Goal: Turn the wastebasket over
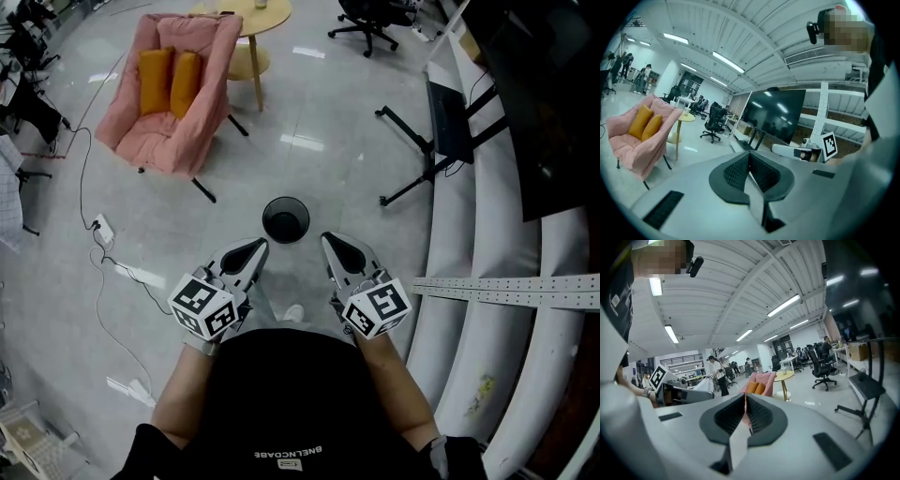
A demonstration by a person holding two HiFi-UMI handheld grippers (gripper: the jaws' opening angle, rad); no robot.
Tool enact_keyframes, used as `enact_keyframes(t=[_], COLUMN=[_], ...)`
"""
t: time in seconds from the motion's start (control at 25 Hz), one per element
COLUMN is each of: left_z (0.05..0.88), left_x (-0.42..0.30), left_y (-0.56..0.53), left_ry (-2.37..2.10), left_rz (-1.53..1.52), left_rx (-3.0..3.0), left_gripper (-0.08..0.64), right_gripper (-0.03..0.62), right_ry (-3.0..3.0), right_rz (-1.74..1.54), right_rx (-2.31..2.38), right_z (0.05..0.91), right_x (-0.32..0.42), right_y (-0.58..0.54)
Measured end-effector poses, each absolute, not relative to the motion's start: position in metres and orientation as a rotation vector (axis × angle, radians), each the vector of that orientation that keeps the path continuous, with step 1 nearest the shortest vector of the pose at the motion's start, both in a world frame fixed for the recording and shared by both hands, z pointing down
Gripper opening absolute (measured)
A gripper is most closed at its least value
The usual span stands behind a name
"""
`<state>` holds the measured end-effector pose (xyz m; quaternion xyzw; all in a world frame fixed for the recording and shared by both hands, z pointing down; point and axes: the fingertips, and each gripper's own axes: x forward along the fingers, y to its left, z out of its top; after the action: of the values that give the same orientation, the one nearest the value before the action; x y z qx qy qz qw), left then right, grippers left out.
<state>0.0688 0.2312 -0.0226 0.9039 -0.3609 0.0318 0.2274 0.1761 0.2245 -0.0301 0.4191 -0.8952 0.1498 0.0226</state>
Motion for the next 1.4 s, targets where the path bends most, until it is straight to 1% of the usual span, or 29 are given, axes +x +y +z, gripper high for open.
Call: enact_keyframes(t=[0.32, 0.6, 0.84, 1.16, 1.4], left_z=[-0.017, -0.009, 0.003, 0.034, 0.074], left_x=[0.041, -0.001, -0.023, -0.009, 0.012], left_y=[0.16, 0.09, 0.056, 0.043, 0.037], left_ry=[-0.909, -0.832, -0.765, -0.76, -0.812], left_rz=[0.088, 0.115, 0.162, 0.225, 0.309], left_rx=[2.497, 2.493, 2.484, 2.418, 2.33], left_gripper=[0.014, 0.014, 0.014, 0.014, 0.014], right_gripper=[0.011, 0.011, 0.012, 0.014, 0.014], right_ry=[-2.693, -2.606, -2.544, -2.493, -2.482], right_rz=[0.481, 0.503, 0.532, 0.62, 0.722], right_rx=[1.352, 1.419, 1.445, 1.419, 1.327], right_z=[-0.026, -0.024, -0.015, 0.012, 0.049], right_x=[0.15, 0.115, 0.092, 0.113, 0.137], right_y=[0.159, 0.095, 0.062, 0.044, 0.032])
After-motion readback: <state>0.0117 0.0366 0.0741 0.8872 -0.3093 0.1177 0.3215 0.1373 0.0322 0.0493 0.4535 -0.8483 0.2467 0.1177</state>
